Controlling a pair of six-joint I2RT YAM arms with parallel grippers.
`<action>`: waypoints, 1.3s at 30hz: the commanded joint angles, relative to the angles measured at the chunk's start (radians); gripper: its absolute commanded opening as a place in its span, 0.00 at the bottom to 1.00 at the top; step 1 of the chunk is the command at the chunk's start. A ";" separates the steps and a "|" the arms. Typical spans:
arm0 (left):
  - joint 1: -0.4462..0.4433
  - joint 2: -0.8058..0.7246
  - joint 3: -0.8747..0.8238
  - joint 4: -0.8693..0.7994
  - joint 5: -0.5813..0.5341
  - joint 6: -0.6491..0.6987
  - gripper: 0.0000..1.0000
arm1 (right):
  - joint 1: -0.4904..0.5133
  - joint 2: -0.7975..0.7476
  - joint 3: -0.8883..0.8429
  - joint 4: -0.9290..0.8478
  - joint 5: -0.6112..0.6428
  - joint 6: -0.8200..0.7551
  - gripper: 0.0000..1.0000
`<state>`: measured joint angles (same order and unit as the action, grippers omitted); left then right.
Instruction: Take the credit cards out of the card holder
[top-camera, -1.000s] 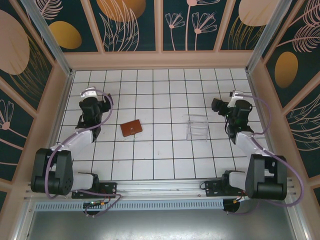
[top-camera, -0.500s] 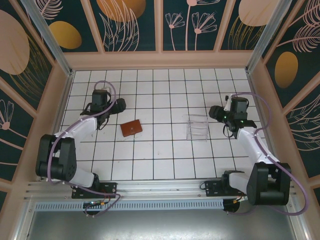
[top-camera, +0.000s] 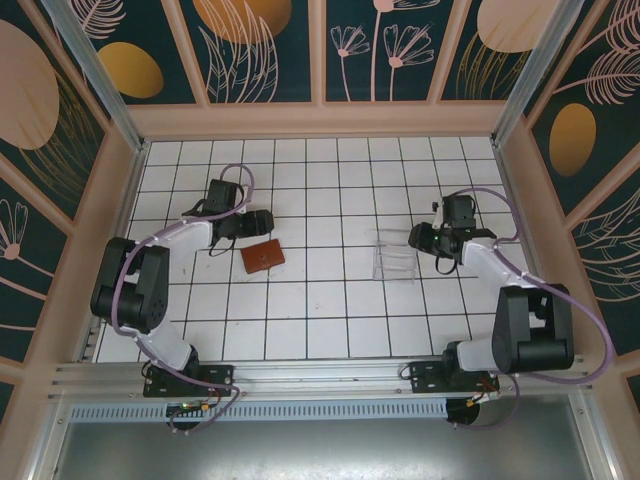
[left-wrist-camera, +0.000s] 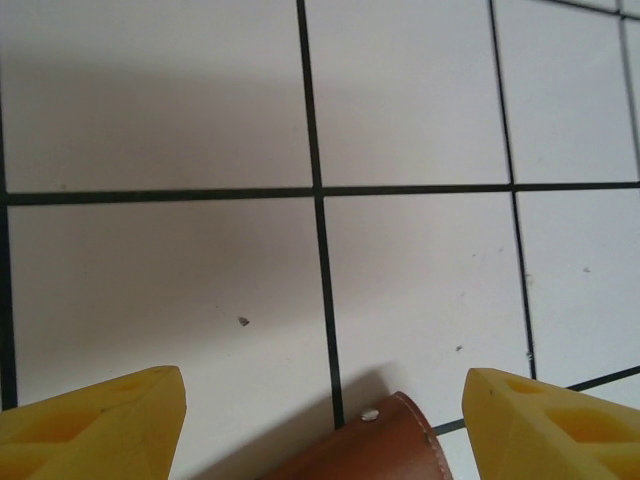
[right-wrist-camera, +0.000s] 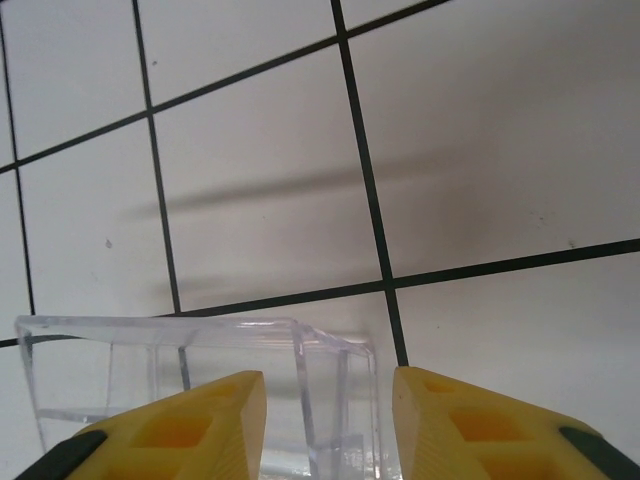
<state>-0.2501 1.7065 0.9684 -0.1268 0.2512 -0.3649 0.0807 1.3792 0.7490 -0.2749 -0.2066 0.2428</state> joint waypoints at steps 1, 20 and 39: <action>-0.024 0.054 0.049 -0.088 -0.016 0.037 0.74 | 0.011 0.050 0.043 0.017 0.003 -0.005 0.35; -0.153 -0.037 -0.099 -0.180 -0.019 -0.034 0.75 | 0.214 0.193 0.228 -0.064 0.190 0.068 0.10; -0.267 -0.259 -0.354 -0.006 0.104 -0.329 0.74 | 0.411 0.559 0.712 -0.143 0.217 0.115 0.03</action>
<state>-0.4767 1.4612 0.6418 -0.1699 0.2909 -0.5987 0.4732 1.9007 1.3788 -0.3767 -0.0036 0.3504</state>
